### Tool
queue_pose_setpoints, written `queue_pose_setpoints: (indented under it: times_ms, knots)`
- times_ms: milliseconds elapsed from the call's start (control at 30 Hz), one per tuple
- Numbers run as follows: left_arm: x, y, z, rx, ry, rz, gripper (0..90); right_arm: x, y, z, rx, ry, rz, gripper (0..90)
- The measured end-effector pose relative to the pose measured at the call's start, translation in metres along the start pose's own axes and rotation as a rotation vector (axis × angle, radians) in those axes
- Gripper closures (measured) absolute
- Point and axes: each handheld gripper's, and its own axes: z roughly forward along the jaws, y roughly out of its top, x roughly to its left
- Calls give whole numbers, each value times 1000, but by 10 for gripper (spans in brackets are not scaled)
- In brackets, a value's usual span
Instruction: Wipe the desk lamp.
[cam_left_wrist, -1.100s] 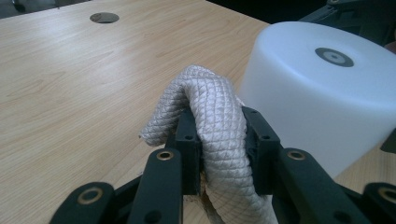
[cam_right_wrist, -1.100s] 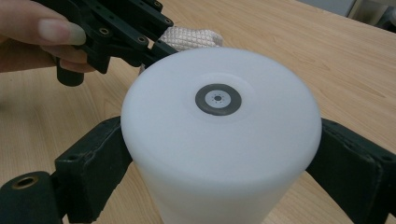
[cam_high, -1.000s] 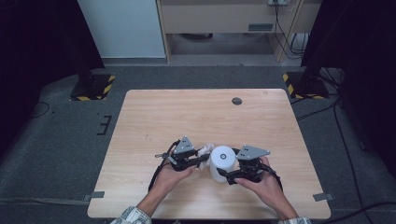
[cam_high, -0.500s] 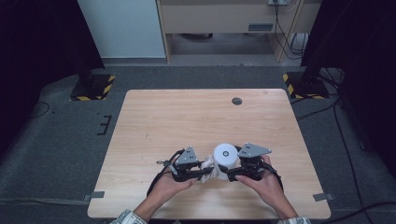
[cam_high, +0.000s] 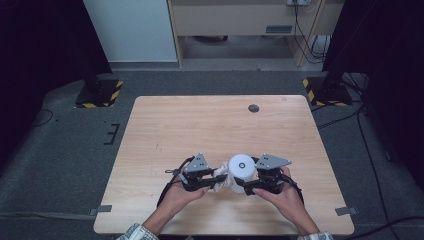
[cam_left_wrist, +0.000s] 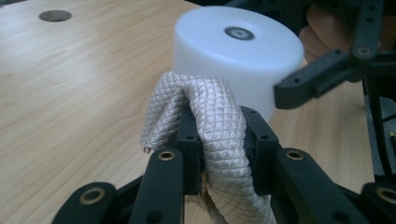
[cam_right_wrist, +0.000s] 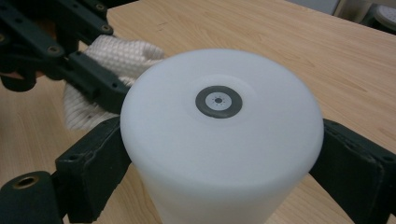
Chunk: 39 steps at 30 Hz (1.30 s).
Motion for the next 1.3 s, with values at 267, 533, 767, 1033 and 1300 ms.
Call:
queue_pose_setpoints:
  times_ms: [267,533,767,1033,1300]
  knots:
    - [12,2,-8,-40,37,-28,713,7,1,1,2,37,-21,94]
    - [15,13,-19,-96,51,-41,713,15,2,5,0,71,-39,94]
    - [18,5,-10,-41,59,-31,713,17,2,5,2,87,-49,94]
    - [17,-2,-6,9,61,-12,713,17,2,5,1,85,-52,94]
    - [7,6,-20,-42,49,-16,713,15,2,5,-1,72,-46,94]
